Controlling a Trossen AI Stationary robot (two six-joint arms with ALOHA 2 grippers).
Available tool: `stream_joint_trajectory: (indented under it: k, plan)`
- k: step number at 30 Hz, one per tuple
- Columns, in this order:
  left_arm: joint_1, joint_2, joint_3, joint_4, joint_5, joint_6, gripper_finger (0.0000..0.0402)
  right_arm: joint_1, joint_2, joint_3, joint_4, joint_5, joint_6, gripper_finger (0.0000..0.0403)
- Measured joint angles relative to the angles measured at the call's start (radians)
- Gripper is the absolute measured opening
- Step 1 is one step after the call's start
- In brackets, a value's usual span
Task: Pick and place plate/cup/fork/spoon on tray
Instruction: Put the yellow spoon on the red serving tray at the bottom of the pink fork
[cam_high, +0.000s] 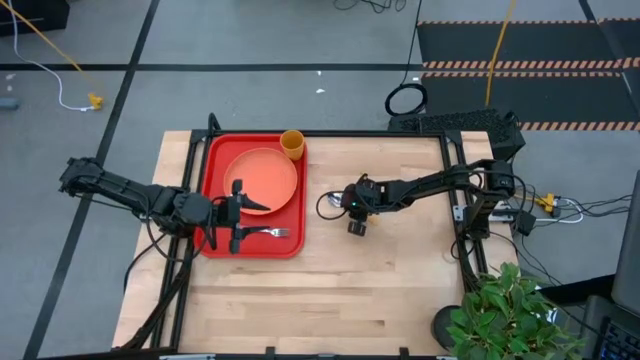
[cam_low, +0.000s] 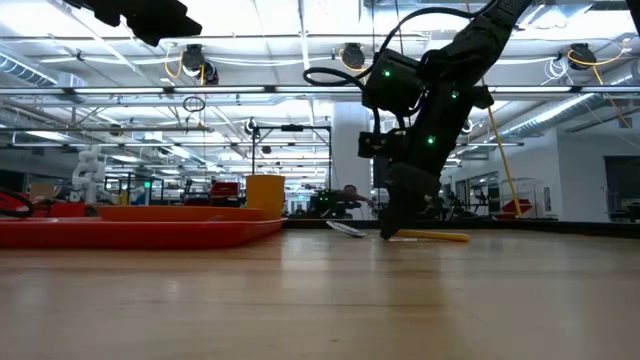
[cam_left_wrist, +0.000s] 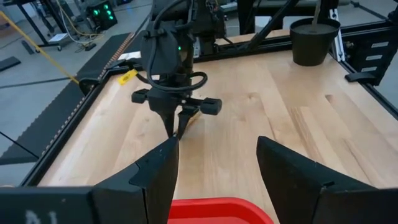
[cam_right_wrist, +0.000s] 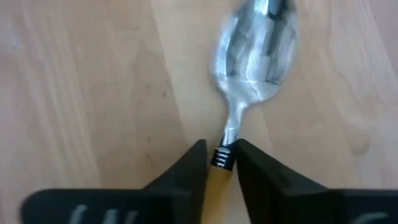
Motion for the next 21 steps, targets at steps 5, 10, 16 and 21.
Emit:
stream_joint_trajectory:
  k: [5,10,16,21]
  plan:
    - [0.000,0.000,0.000,0.003,-0.004,0.000,0.0218,0.002,-0.011,-0.001,-0.008,-0.002,-0.063,0.0019]
    - [0.000,0.000,0.000,0.011,-0.061,0.007,0.0218,0.002,-0.091,-0.006,-0.009,-0.003,-0.098,0.0030]
    - [0.010,0.000,0.000,0.066,-0.128,0.023,0.0218,0.015,-0.221,-0.004,0.092,-0.057,-0.198,0.0019]
    - [0.032,0.000,0.000,0.067,-0.128,-0.011,0.0218,0.040,-0.296,-0.003,0.276,-0.163,-0.325,0.0019]
